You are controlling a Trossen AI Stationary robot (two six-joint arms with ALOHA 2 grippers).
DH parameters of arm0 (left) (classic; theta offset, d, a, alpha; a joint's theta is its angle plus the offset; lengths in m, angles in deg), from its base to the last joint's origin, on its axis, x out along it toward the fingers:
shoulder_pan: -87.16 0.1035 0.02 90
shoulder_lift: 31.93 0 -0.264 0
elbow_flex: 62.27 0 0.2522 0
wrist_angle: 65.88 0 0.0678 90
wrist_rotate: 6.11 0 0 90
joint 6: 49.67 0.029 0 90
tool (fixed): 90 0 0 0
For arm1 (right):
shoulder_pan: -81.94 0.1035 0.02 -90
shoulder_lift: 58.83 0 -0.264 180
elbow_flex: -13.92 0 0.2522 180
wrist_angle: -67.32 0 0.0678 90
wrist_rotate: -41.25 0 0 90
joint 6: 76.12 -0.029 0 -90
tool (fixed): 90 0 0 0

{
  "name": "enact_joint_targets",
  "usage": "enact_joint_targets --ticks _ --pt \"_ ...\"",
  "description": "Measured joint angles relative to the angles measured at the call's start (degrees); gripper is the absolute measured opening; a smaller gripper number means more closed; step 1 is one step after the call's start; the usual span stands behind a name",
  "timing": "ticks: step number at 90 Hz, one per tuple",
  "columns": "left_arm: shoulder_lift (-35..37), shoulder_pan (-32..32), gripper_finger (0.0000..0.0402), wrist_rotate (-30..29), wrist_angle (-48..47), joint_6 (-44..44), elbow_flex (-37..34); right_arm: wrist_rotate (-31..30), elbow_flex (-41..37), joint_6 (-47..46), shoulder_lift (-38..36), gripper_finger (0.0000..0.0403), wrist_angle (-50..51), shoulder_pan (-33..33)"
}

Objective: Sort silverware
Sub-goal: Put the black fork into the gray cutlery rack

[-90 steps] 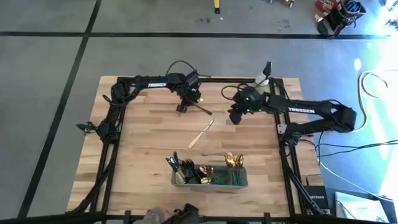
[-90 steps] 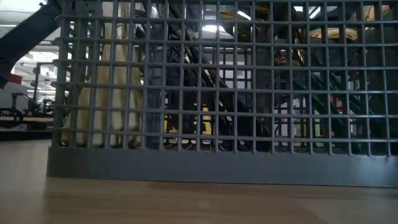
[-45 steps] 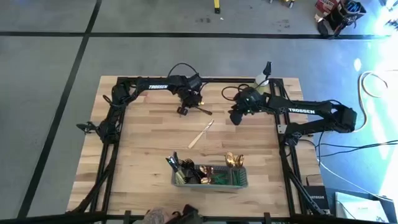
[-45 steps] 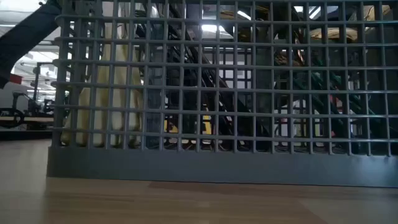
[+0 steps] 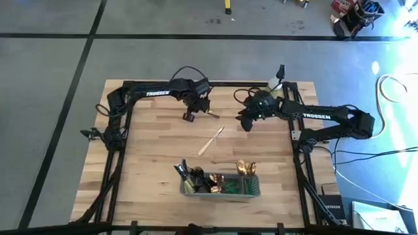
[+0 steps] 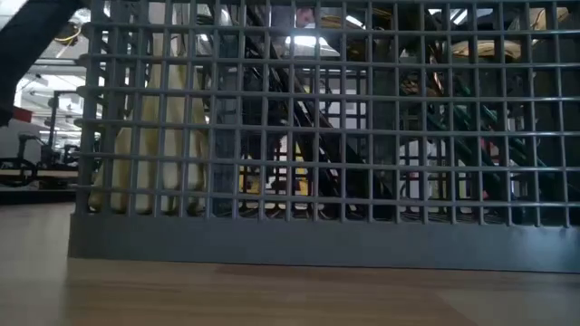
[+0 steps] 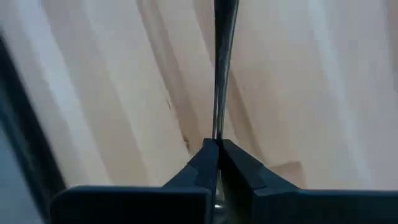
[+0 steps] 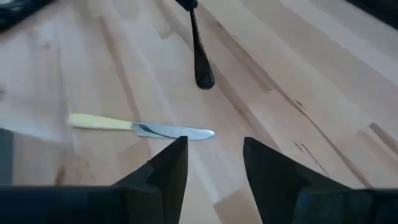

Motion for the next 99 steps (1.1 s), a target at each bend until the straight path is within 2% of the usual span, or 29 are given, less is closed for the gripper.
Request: enact_joint_targets --ticks 27,47,61,81,99 --pt "10.21 -7.69 0.0001 -8.72 -8.09 -8.12 0.04 -0.56 0.00 0.86 -0.51 0.0138 -3.65 5.97" --pt "15.98 -17.25 0.0001 -16.93 -16.17 -18.37 0.58 -2.08 0.02 1.71 -2.67 0.0138 -6.62 9.66" --pt "16.12 -24.88 0.0001 -20.00 -24.07 -26.18 7.05 -3.63 0.02 1.99 -6.83 0.0138 -6.43 10.31" --pt "16.04 -33.90 0.0000 -22.91 -27.11 -33.81 17.73 -3.54 0.02 2.02 -12.95 0.0138 -5.21 11.01" --pt "16.04 -38.83 0.0000 -23.87 -28.90 -37.84 24.32 -3.62 0.02 2.14 -17.39 0.0138 -4.14 13.17"
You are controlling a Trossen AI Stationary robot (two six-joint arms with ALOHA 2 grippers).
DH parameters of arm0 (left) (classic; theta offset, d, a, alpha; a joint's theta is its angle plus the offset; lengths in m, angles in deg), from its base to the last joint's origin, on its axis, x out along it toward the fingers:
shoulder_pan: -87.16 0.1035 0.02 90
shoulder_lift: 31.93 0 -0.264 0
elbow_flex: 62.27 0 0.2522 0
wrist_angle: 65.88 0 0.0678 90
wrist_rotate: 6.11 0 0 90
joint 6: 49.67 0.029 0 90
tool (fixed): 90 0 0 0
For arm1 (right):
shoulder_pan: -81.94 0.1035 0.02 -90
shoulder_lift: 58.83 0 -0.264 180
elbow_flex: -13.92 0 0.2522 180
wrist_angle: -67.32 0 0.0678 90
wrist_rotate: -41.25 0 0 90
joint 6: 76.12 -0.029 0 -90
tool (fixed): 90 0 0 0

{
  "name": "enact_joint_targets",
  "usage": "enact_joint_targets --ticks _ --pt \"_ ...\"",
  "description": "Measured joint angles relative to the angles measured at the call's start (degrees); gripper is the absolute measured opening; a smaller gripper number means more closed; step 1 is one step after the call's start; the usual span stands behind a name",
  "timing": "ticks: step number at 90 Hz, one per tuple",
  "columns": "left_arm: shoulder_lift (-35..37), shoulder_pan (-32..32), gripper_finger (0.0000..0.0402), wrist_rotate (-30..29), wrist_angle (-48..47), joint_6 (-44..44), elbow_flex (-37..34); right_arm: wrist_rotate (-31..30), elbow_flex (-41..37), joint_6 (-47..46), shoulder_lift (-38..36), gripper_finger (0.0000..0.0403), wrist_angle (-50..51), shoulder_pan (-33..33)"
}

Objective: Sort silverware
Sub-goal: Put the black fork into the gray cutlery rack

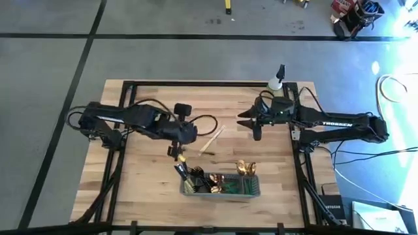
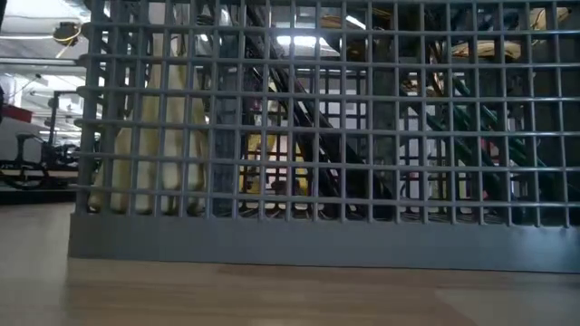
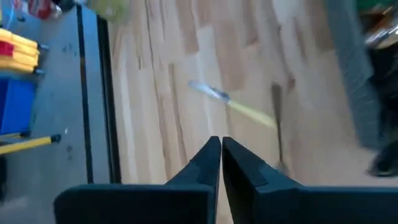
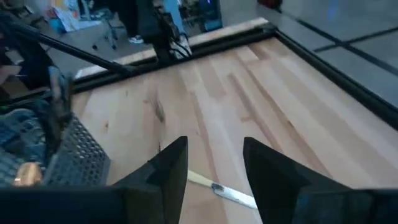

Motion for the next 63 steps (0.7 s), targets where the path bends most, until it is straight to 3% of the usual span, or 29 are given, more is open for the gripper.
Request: enact_joint_targets --ticks 33,63 --pt "-0.48 -1.41 0.0000 -1.99 -1.41 0.78 0.05 -1.14 0.04 0.02 -2.13 0.0138 0.50 1.93" --pt "1.21 -0.46 0.0000 -2.26 0.10 -2.63 -5.87 -2.00 0.07 0.04 -2.11 0.0138 1.66 1.93"
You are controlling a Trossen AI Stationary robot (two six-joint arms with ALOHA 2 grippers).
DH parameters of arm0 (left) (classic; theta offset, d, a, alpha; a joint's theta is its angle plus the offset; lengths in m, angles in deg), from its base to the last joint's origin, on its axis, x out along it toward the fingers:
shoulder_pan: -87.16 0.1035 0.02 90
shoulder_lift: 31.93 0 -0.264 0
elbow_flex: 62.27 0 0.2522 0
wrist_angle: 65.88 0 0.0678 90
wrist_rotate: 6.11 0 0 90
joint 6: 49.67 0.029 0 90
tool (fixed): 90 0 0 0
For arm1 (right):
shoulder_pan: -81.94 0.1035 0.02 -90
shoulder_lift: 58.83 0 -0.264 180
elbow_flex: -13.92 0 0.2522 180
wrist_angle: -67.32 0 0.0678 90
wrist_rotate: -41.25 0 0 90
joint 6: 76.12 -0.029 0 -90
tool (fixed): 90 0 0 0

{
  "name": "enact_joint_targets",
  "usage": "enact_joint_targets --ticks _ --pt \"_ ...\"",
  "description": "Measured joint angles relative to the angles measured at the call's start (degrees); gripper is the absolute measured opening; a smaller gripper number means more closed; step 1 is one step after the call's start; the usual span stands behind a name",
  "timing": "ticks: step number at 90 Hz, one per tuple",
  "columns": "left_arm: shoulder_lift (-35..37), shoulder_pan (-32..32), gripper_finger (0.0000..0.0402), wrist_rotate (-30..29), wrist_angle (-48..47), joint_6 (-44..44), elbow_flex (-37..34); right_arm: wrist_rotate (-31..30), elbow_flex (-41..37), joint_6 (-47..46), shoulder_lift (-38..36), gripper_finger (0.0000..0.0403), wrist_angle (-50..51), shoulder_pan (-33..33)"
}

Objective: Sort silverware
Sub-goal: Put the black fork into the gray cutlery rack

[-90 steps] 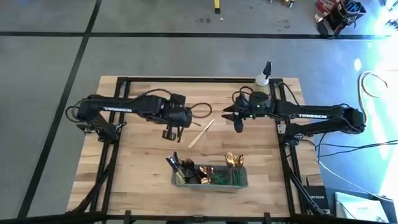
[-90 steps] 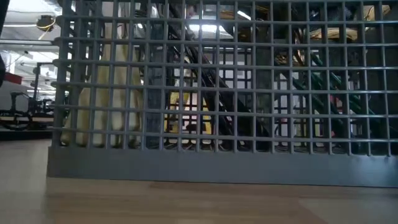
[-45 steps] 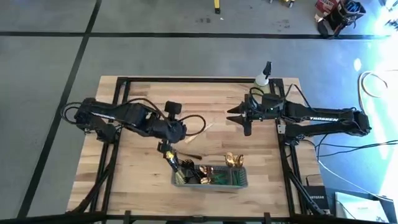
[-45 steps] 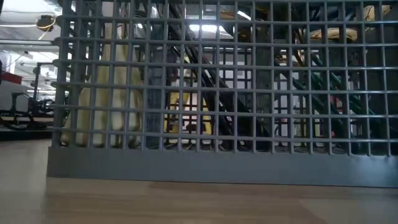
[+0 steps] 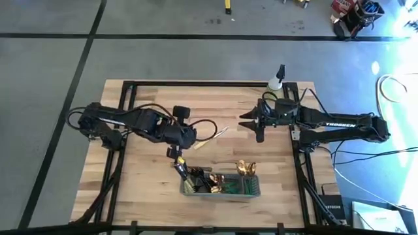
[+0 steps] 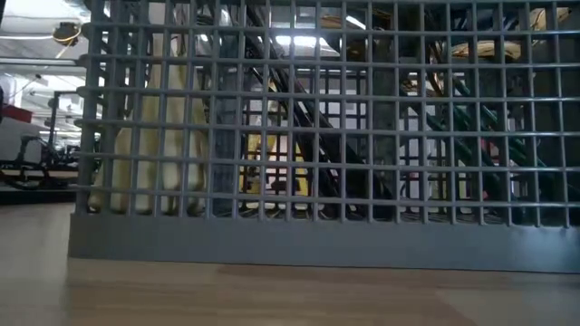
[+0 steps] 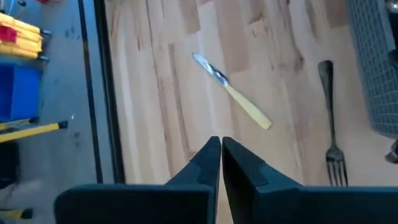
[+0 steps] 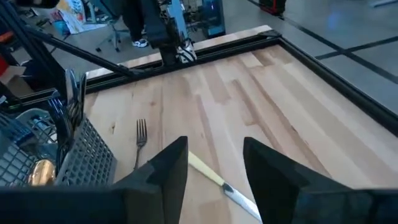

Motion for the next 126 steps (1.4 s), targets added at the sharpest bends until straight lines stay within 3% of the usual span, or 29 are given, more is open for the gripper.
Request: enact_joint_targets --ticks 13,34,40,52,65,85,97,126 --pt "6.83 -2.19 0.0000 -0.34 5.99 -5.06 -12.54 0.00 0.00 0.00 0.00 0.0138 0.16 0.00" --pt "27.32 -3.41 0.0000 -1.80 23.93 -16.48 -43.61 0.02 0.00 0.00 0.02 0.0138 -0.38 0.02" --pt "33.52 -3.46 0.0000 0.37 30.14 -20.99 -52.81 0.00 0.00 0.00 0.02 0.0138 -0.33 0.00" --pt "41.69 -3.53 0.0000 11.13 42.13 -41.42 -69.02 0.02 0.00 -0.02 0.02 0.0138 -0.24 0.00" --pt "45.04 -7.31 0.0015 15.51 52.70 -67.36 -81.51 0.02 0.00 -0.54 0.02 0.0138 0.79 0.00" --pt "43.81 -9.45 0.0103 17.47 71.35 -91.85 -89.32 -0.96 0.00 -1.42 0.04 0.0138 5.35 0.00" --pt "43.09 -9.60 0.0166 13.95 71.38 -98.59 -89.49 -3.35 0.00 -1.21 0.04 0.0138 7.13 0.00" --pt "32.30 -11.67 0.0275 16.75 76.83 -109.43 -89.52 -4.15 0.00 0.81 0.04 0.0138 7.26 0.00"
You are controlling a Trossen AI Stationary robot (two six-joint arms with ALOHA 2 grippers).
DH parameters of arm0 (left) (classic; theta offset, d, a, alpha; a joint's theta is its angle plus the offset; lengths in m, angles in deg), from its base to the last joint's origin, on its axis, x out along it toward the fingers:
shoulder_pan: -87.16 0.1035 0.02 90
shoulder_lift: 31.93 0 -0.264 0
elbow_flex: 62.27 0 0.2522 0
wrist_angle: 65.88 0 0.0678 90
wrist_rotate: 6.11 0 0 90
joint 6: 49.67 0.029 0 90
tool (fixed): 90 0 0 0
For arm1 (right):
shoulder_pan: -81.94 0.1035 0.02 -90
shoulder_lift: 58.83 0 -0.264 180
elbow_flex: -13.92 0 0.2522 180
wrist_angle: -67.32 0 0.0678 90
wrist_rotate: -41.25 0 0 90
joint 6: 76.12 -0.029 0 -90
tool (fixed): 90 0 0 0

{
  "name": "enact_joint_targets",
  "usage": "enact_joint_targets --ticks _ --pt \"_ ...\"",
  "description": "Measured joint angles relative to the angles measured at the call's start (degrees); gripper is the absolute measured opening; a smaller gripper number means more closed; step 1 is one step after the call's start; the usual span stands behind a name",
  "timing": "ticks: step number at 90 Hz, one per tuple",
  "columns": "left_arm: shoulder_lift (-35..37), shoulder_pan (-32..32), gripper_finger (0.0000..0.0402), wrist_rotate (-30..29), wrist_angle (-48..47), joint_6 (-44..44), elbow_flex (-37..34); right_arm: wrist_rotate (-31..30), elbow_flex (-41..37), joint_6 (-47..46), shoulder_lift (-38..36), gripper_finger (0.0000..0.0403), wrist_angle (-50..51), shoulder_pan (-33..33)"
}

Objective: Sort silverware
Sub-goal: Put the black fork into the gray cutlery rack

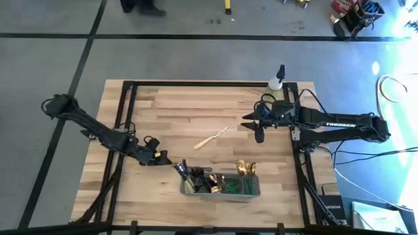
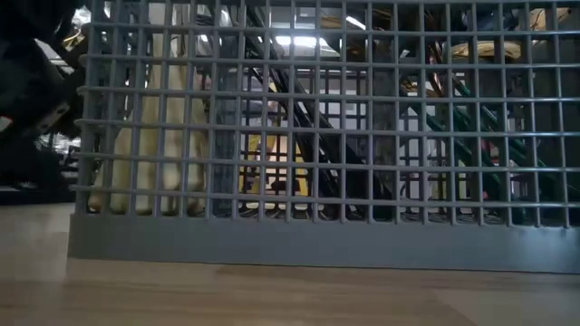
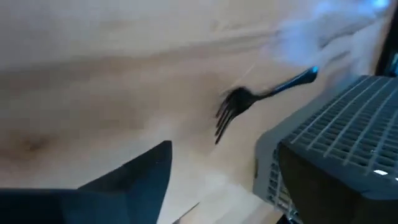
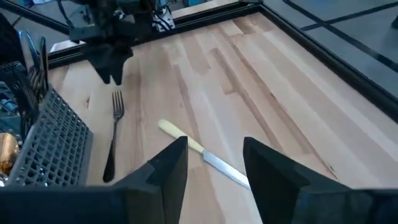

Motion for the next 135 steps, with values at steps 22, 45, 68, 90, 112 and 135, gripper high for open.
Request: enact_joint_targets --ticks 22,45,68,90,112,135 --pt "-8.68 0.01 0.0282 -0.35 8.40 -0.57 0.00 -0.94 0.00 0.70 0.00 0.0138 0.02 0.00" --pt "-10.34 0.46 0.0265 -0.73 9.77 -0.66 0.02 -0.94 -0.02 0.70 0.00 0.0138 0.07 0.00" --pt "-11.31 3.52 0.0154 -1.99 10.19 1.78 0.02 -1.07 -0.02 0.70 0.00 0.0138 0.04 0.00" --pt "-17.10 4.66 0.0070 2.38 19.40 4.83 0.00 -1.07 -0.02 0.70 0.00 0.0138 0.83 0.00" --pt "-18.06 3.81 0.0004 1.63 21.08 3.78 0.55 -1.38 -0.07 0.70 -0.01 0.0138 1.48 0.01" --pt "-18.06 3.71 0.0000 2.24 22.83 6.29 1.40 -1.38 -0.07 0.68 0.00 0.0138 1.53 0.01"
